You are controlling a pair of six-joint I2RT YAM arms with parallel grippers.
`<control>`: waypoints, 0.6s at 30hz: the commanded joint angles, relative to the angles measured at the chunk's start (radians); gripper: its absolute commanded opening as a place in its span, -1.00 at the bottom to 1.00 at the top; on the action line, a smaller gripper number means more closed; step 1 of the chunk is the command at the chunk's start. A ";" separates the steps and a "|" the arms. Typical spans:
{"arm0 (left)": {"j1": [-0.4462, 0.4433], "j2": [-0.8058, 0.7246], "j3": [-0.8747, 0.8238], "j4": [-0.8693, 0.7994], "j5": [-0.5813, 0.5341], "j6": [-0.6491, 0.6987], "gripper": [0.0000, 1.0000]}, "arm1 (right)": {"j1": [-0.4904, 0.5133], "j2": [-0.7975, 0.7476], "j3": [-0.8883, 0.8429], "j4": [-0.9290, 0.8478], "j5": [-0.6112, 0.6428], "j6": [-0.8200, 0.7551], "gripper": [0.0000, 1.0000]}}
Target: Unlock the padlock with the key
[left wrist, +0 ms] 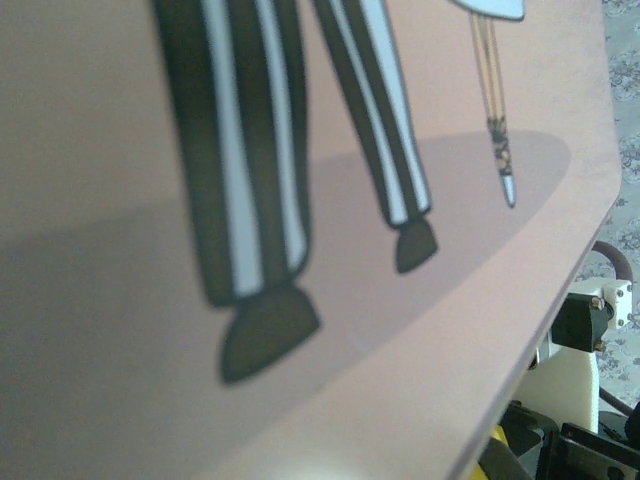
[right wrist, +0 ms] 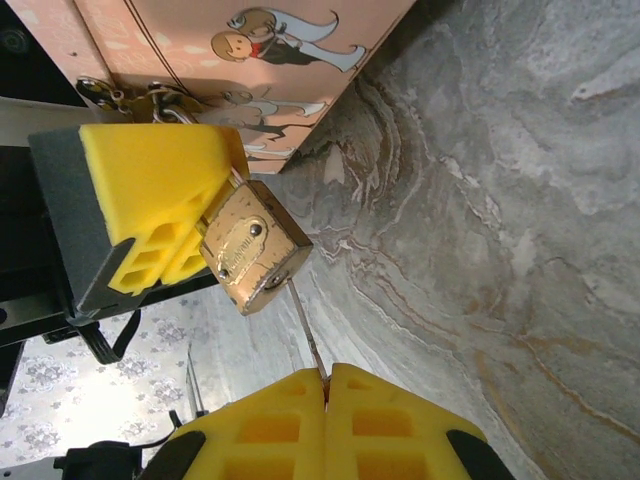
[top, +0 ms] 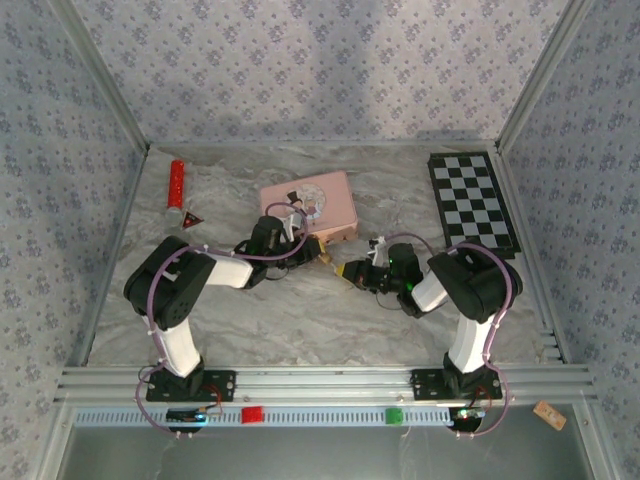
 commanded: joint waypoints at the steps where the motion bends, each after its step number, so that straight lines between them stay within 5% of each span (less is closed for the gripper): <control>1: 0.006 -0.016 -0.027 -0.018 0.116 -0.134 -0.84 | -0.006 0.014 0.009 0.048 -0.018 0.018 -1.00; 18: 0.005 -0.002 -0.036 0.063 0.118 -0.171 -0.83 | 0.017 0.061 0.007 0.162 -0.031 0.080 -1.00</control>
